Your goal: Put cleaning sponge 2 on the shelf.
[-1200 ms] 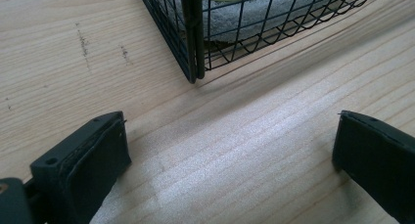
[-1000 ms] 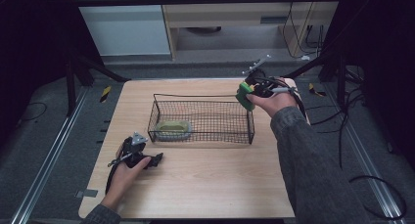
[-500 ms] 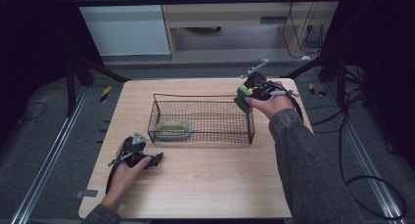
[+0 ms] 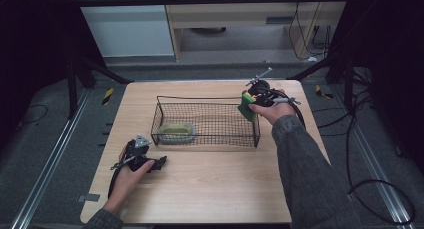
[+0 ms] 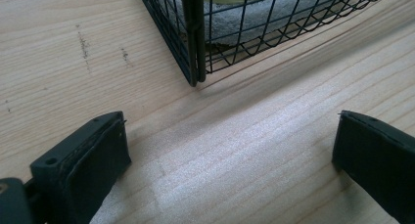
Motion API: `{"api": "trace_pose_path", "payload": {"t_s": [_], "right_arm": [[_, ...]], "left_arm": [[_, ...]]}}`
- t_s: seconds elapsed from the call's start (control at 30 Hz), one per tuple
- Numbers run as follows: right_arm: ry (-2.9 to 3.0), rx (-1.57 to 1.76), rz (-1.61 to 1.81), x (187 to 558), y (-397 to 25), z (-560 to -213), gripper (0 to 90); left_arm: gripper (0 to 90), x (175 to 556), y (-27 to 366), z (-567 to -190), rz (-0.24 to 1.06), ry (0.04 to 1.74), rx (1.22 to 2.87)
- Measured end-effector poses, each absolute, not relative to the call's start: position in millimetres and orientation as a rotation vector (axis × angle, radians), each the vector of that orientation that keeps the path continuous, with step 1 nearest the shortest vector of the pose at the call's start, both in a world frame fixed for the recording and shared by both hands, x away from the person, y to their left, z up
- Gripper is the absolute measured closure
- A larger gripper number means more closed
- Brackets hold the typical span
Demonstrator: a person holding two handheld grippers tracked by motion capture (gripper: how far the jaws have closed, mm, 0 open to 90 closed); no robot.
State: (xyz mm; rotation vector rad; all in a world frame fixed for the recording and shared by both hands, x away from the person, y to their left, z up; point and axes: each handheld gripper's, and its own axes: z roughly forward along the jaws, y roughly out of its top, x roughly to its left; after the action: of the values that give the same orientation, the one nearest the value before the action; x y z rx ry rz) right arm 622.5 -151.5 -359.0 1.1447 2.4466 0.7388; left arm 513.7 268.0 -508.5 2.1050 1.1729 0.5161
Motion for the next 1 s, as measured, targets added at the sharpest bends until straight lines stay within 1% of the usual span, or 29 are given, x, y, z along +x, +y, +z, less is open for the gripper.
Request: {"api": "trace_pose_path", "payload": {"t_s": [0.43,1.0], "right_arm": [[2.447,1.186,0.745,625,-158,-371,63.9],[2.455,1.201,0.722,630,-155,-384,63.8]], "left_arm": [[0.0,514,268,-509,0.515,1.175,2.103],[0.0,514,268,-509,0.514,1.176,2.103]]}}
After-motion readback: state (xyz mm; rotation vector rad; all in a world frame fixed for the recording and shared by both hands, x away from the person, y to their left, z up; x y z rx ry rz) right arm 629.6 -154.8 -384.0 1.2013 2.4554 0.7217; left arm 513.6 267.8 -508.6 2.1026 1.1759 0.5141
